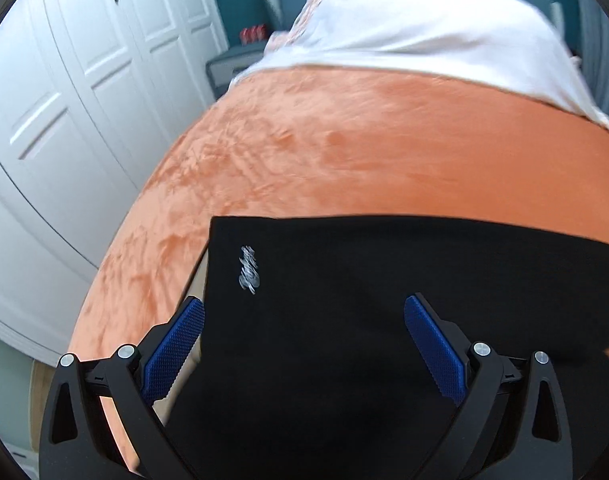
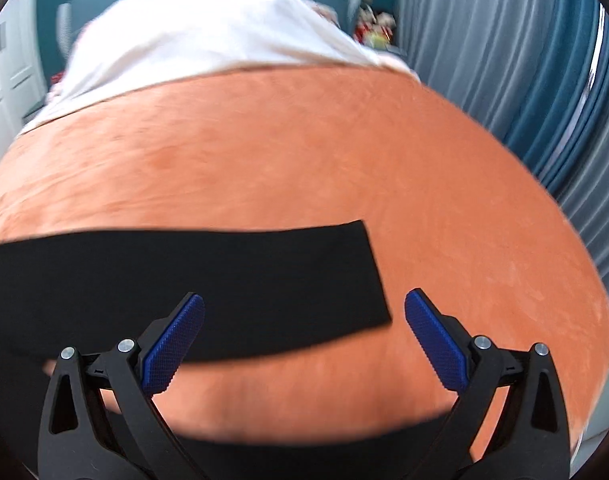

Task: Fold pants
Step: 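Grasp the pants waistband with the left tool while the right tool grasps the leg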

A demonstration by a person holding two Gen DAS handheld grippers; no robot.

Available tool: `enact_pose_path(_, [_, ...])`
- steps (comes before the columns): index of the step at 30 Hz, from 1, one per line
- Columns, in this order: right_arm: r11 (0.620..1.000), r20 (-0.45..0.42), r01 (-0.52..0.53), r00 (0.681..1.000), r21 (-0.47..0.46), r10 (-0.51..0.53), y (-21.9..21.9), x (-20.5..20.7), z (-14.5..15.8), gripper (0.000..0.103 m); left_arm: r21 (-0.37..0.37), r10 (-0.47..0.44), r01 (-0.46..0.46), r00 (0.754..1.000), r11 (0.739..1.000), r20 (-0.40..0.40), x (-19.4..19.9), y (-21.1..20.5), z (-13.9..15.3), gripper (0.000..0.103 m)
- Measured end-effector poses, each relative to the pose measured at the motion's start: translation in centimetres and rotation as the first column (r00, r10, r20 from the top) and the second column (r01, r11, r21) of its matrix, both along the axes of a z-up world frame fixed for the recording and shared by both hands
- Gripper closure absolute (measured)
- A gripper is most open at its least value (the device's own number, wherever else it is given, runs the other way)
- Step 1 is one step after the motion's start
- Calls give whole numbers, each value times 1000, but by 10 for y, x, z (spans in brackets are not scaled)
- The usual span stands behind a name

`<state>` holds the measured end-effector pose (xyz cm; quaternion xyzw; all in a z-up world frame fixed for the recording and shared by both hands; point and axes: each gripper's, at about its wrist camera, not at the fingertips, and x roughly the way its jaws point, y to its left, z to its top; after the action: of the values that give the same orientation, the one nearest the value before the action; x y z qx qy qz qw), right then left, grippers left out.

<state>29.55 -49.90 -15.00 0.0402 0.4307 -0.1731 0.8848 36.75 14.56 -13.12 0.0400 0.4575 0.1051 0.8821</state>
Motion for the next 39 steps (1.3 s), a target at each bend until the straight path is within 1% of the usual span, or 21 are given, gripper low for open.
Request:
enact_pose_path(1, [1000,-14,7,1000,23,-7,-10,11,-6,5,16,39,-39,999,999,-15,17,13,-7,5])
enact_pose_path(5, [993,-51,33,998,116,-28,-55,53,-34,5,45,80,-77,995,996,-65,65,48,-30,5])
enact_pose_path(7, [988,-66,54,997,146,-45,-67,66,-44,5,7,84,-84,987,996,-139,88,64,-47,5])
enact_pose_path(9, [985,-89,56,995,161,-42,-75,78,-55,5,0,108,-109,982,994,-157,98,73,-56,5])
enact_pose_path(11, [987,-120,50,992,153,-32,-78,92,-66,5,-39,101,-111,977,993,-190,110,82,-67,5])
enact_pose_path(13, [984,-138,36,990,175,-11,-77,101,-76,5,-67,107,-124,969,990,-223,118,88,-77,5])
enact_pose_path(18, [985,-137,42,990,168,-19,-74,107,-85,5,-172,129,-177,957,969,-260,135,105,-92,5])
enact_pose_path(20, [981,-123,56,992,185,-34,-79,107,-87,5,-174,134,-181,958,968,-254,136,104,-94,5])
enact_pose_path(21, [980,-115,62,993,190,-40,-81,105,-87,5,-172,132,-178,959,969,-251,136,103,-94,14])
enact_pose_path(22, [980,-109,63,993,187,-43,-81,104,-87,10,-148,136,-175,961,973,-240,136,101,-93,22])
enact_pose_path(23, [983,-103,61,994,172,-44,-80,102,-86,15,-157,128,-167,965,973,-230,136,101,-90,37])
enact_pose_path(24, [986,-101,60,994,154,-45,-79,100,-85,27,-174,120,-162,967,971,-226,134,101,-89,58])
enact_pose_path(25, [986,-92,57,995,159,-43,-79,97,-83,44,-214,110,-159,968,964,-224,132,102,-85,67])
enact_pose_path(26, [983,-82,56,996,174,-42,-80,93,-81,54,-230,106,-157,970,961,-218,129,101,-81,77])
enact_pose_path(27, [980,-73,54,997,192,-41,-82,89,-78,73,-231,101,-150,972,961,-211,125,99,-76,81])
enact_pose_path(28, [973,-54,48,998,226,-36,-84,84,-72,81,-228,93,-138,976,964,-198,120,96,-68,82])
enact_pose_path(29, [973,-43,47,998,227,-38,-85,78,-66,86,-224,85,-125,980,967,-177,113,94,-59,82])
enact_pose_path(33, [975,41,-5,999,220,-4,-79,50,-29,89,-298,57,-75,996,952,-68,80,96,-17,82])
enact_pose_path(36, [973,152,-91,987,214,58,-69,12,17,89,-330,38,-24,999,944,35,35,110,24,83])
enact_pose_path(37, [972,178,-111,981,206,74,-65,-1,29,89,-364,24,1,998,931,62,14,119,36,83])
enact_pose_path(39, [970,214,-146,971,196,103,-60,-27,47,89,-378,6,24,997,925,76,-14,127,48,83])
